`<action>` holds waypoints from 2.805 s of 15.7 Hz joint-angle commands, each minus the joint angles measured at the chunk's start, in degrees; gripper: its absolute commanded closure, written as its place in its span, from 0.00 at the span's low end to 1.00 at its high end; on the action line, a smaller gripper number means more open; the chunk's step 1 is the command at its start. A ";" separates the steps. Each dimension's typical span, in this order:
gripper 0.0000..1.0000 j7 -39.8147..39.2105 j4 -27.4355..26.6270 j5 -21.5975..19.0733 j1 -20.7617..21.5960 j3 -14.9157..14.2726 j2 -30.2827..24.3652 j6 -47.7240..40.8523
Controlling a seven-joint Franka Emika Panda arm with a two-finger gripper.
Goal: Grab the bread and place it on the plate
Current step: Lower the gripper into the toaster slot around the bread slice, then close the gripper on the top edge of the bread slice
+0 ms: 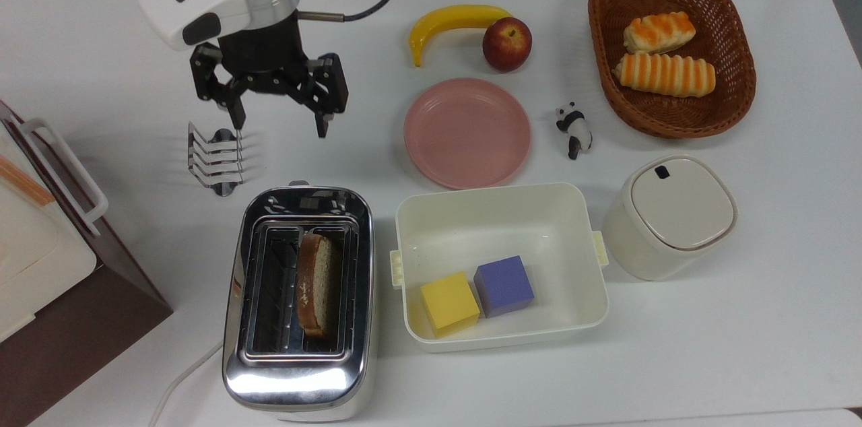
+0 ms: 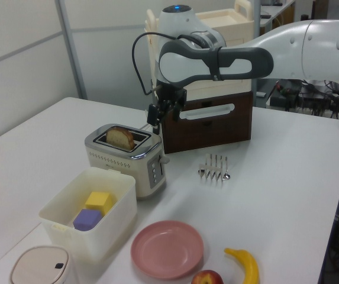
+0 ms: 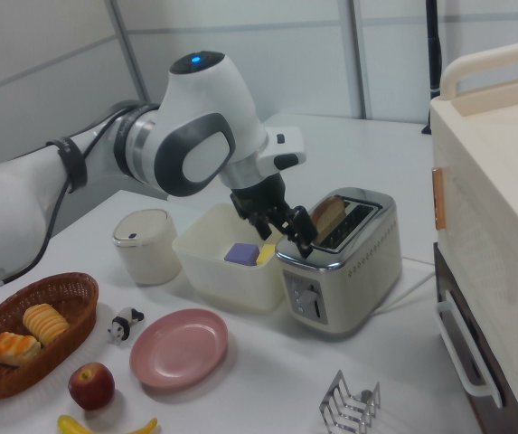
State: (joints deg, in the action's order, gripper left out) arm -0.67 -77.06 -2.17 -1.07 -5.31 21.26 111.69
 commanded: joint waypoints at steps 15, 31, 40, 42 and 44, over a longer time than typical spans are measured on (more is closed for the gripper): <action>0.00 11.48 -1.77 -3.63 3.70 1.71 7.56 29.38; 0.77 10.69 -1.60 -2.84 3.35 1.71 10.21 36.06; 1.00 11.48 -0.98 -3.63 3.18 1.71 7.31 36.06; 1.00 11.57 -0.98 -4.50 3.18 1.71 6.08 35.97; 1.00 11.83 -0.98 -6.26 3.00 1.62 4.85 35.97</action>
State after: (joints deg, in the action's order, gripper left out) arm 10.42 -75.96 -5.88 1.63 -3.24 29.59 146.84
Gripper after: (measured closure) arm 0.877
